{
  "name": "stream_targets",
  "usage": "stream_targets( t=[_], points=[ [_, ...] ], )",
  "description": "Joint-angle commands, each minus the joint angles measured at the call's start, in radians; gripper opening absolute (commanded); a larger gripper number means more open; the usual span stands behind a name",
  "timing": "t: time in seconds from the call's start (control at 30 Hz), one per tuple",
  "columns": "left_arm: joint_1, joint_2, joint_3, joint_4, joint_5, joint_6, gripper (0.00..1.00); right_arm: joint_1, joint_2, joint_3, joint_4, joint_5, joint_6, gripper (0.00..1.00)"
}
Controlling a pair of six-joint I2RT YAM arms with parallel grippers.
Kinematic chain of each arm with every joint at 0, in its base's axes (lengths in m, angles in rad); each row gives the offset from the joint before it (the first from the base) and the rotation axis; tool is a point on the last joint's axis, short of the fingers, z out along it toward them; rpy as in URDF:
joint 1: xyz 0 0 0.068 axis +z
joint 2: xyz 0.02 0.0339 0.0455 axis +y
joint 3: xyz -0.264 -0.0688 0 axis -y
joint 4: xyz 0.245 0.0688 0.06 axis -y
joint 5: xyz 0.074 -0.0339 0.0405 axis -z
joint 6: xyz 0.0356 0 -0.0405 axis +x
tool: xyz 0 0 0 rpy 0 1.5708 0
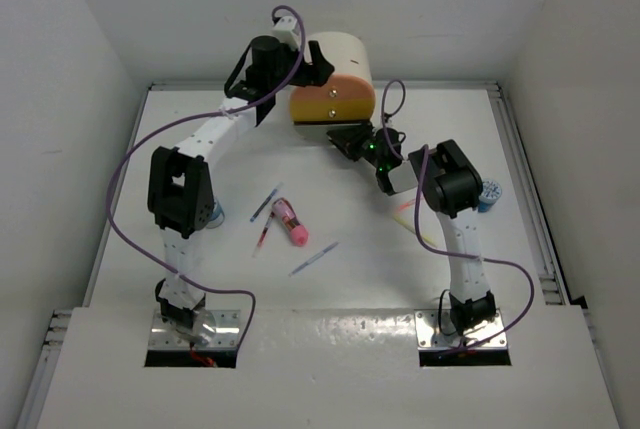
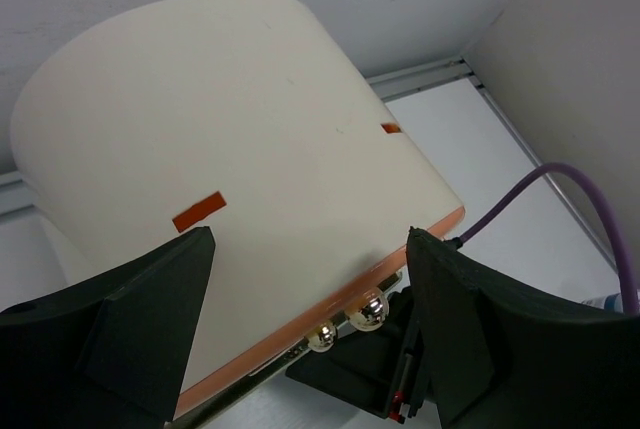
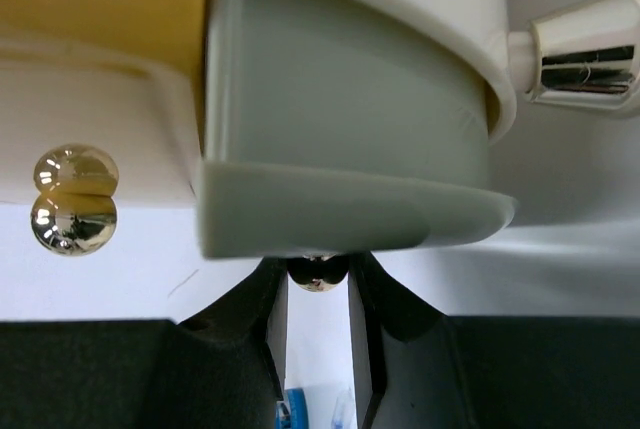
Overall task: Sort the stationery into containers
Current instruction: Open the drawer
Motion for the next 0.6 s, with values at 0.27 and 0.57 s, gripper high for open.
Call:
stream_targets(
  t=[0.27,0.57],
  points=[
    [-0.052,-0.169,-0.089,-0.111,0.066,0.256,0.91,0.0,-0.061,-0.005,0.074,-0.016,-0.02,0.0],
    [-0.068,-0.112,0.006,-0.225,-0.155,0.459,0.92,0.002,-0.06,-0.007,0.062,-0.023,-0.022,0.0]
  ],
)
